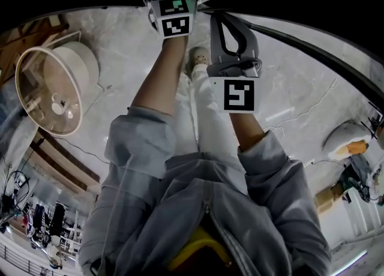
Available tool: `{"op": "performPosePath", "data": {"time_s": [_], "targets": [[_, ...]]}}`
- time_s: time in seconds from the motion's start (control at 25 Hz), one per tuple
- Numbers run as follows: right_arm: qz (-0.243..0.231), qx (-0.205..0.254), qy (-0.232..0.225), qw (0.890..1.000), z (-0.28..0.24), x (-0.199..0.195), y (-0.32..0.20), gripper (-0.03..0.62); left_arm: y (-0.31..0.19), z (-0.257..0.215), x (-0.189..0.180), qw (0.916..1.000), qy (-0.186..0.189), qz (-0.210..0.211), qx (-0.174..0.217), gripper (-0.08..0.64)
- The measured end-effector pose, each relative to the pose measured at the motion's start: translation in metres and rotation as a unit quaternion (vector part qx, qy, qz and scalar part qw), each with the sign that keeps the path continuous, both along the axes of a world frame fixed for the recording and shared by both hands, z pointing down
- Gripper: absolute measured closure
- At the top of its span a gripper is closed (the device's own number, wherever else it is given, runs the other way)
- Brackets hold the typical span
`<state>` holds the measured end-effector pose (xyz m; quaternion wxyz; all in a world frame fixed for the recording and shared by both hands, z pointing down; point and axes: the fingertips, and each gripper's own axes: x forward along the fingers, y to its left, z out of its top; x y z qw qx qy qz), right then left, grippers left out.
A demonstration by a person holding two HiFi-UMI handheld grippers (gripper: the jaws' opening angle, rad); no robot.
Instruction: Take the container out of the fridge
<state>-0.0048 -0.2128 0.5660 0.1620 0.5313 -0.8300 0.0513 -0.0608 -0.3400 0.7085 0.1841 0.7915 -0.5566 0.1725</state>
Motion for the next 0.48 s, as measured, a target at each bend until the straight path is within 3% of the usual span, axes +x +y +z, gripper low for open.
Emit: {"op": "performPosePath", "data": {"time_s": [0.28, 0.48], "targets": [[0.009, -0.005, -0.007, 1.0, 0.003, 0.002, -0.001, 0.592, -0.003, 0.008, -0.002, 0.9996, 0.006, -0.009, -0.025, 0.051], [0.001, -0.002, 0.003, 1.0, -0.004, 0.004, 0.004, 0.592, 0.006, -0.007, -0.001, 1.0, -0.003, 0.003, -0.006, 0.063]]}}
